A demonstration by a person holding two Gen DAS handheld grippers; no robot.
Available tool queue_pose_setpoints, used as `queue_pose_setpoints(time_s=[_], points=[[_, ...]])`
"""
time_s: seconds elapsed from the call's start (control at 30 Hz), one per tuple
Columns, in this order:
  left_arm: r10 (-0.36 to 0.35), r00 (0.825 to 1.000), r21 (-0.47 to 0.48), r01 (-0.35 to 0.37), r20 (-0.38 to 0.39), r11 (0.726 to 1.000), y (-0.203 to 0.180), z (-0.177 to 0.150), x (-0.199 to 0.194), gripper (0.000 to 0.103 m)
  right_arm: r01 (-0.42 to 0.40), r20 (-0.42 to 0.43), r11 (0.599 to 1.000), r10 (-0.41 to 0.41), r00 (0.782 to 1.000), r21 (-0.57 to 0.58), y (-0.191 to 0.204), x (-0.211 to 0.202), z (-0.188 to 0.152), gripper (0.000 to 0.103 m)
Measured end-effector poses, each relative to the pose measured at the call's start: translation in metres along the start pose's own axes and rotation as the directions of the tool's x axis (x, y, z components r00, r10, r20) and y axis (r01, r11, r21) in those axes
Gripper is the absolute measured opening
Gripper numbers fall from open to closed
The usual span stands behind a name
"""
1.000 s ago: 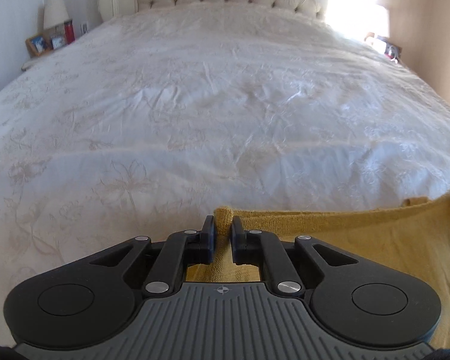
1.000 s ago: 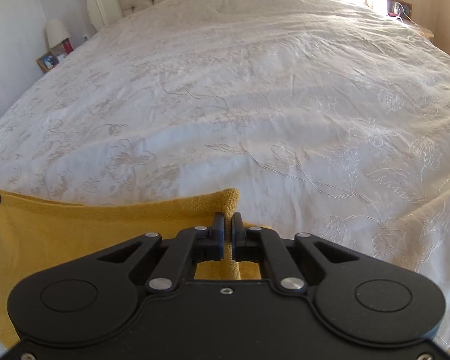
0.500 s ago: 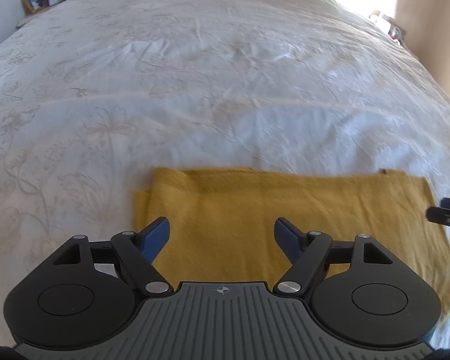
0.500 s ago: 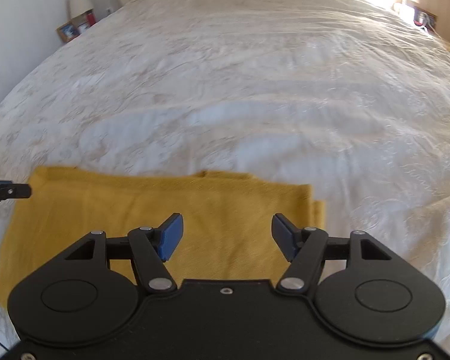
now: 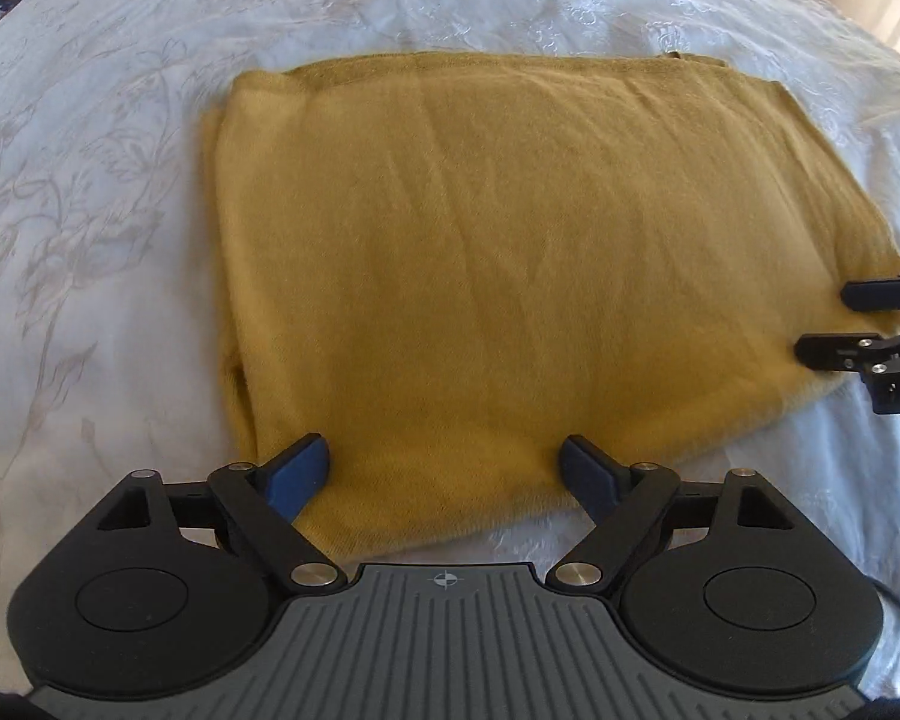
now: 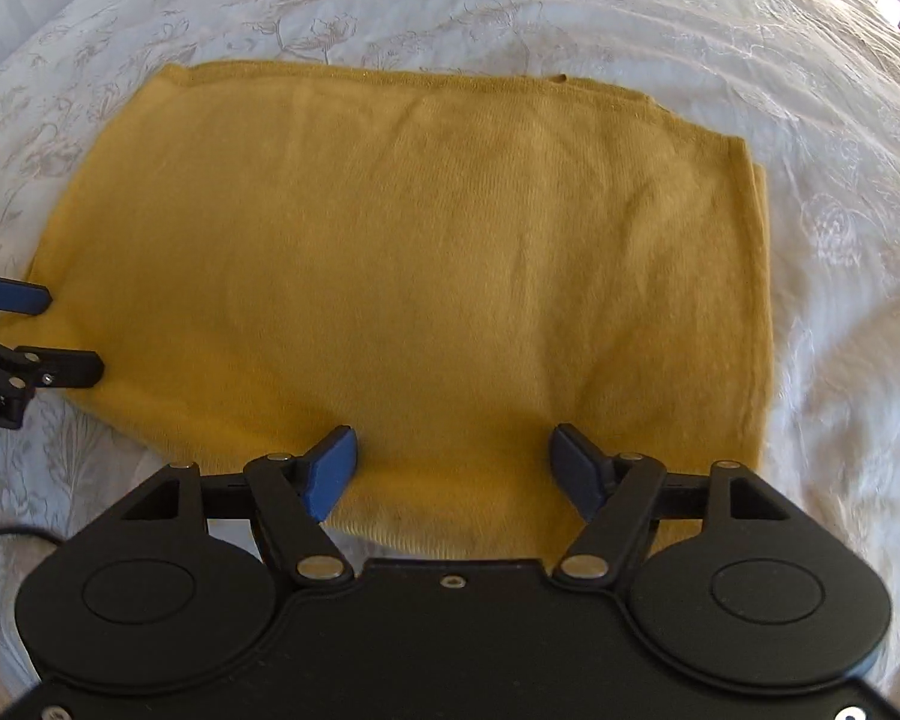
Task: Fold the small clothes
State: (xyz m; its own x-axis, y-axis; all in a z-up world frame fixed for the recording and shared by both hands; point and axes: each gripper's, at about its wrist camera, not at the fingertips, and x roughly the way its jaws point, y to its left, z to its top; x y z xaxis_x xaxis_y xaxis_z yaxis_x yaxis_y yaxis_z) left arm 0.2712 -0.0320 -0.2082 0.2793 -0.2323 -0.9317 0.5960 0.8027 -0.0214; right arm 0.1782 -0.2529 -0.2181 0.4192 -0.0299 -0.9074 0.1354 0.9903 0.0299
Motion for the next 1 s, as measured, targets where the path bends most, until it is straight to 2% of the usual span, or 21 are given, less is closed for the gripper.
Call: queue_pose_setpoints(time_s=[0.17, 0.27, 0.43, 0.57, 0.6, 0.73, 0.87, 1.0], points=[[-0.016, 1.000, -0.026, 0.016, -0.011, 1.000, 0.011, -0.017, -0.002, 0.085, 0.013, -0.012, 0.998, -0.012, 1.000, 0.068, -0.007, -0.006, -0.010, 0.079], [-0.035, 0.999, 0.000, 0.035, 0.008, 0.999, 0.012, -0.026, 0.001, 0.086, 0.018, -0.022, 0.994, -0.016, 1.000, 0.105, -0.009, -0.006, -0.018, 0.083], [-0.086, 0.996, -0.039, 0.087, 0.019, 0.995, 0.020, -0.023, 0.003, 0.089, 0.049, -0.052, 0.994, -0.044, 0.998, 0.096, -0.003, -0.012, -0.032, 0.087], [-0.126, 0.991, -0.064, 0.128, 0.034, 0.990, 0.024, -0.025, 0.000, 0.091, 0.054, -0.077, 0.972, -0.038, 0.996, 0.228, -0.009, -0.016, -0.046, 0.099], [-0.132, 0.991, -0.060, 0.134, 0.037, 0.989, 0.024, -0.028, -0.001, 0.092, 0.059, -0.083, 0.965, -0.039, 0.996, 0.257, -0.010, -0.017, -0.051, 0.103], [-0.149, 0.987, -0.028, 0.151, 0.055, 0.988, 0.025, -0.035, -0.004, 0.094, 0.064, -0.109, 0.931, -0.026, 0.994, 0.361, -0.016, -0.019, -0.075, 0.102], [-0.164, 0.984, 0.014, 0.164, 0.065, 0.986, 0.021, -0.042, -0.006, 0.102, 0.078, -0.099, 0.919, -0.042, 0.994, 0.387, -0.013, -0.022, -0.087, 0.103], [-0.131, 0.988, 0.082, 0.125, 0.076, 0.989, 0.012, -0.047, -0.006, 0.102, 0.111, -0.096, 0.905, -0.078, 0.992, 0.410, -0.004, -0.022, -0.094, 0.103]])
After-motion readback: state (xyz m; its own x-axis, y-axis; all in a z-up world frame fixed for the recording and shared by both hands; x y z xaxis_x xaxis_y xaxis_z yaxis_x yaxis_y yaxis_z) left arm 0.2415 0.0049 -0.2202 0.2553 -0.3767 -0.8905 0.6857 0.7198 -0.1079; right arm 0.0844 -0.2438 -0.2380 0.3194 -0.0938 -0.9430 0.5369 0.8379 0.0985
